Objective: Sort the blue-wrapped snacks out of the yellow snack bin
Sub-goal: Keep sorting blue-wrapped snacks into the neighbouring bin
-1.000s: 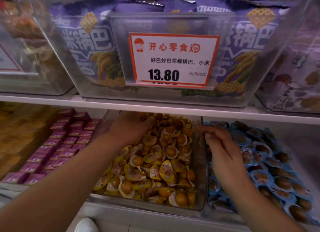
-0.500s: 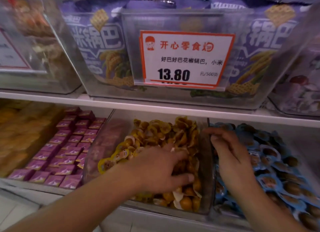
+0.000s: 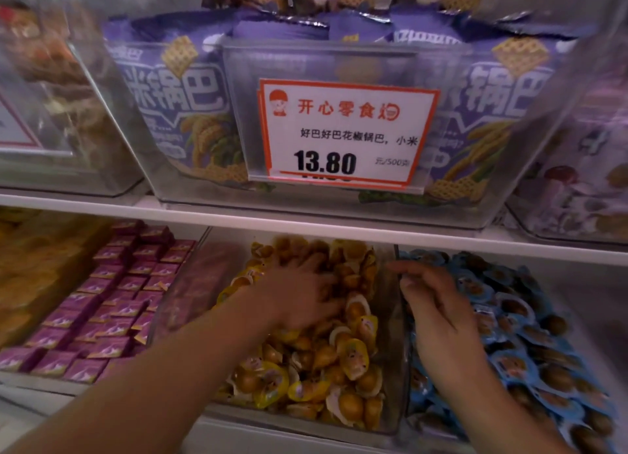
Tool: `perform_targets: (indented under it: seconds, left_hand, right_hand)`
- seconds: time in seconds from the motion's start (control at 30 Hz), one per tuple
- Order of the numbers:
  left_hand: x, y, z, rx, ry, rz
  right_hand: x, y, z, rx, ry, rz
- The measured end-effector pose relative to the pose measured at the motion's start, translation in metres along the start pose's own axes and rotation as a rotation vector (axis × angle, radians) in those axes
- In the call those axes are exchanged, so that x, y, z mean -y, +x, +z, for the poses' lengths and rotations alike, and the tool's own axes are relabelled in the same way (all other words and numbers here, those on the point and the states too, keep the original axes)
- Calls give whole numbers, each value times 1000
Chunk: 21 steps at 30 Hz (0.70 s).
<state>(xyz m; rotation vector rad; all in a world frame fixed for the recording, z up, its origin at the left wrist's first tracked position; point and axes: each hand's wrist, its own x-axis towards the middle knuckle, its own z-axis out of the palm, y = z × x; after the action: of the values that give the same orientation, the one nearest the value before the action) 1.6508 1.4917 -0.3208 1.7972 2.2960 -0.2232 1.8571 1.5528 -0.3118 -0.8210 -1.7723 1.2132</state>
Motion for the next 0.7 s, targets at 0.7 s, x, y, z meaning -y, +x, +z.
perform_targets:
  seconds: [0.7]
  left_hand:
    - [1, 4, 1, -142, -188, -58]
  right_hand:
    - [4, -1, -1, 22, 11, -32]
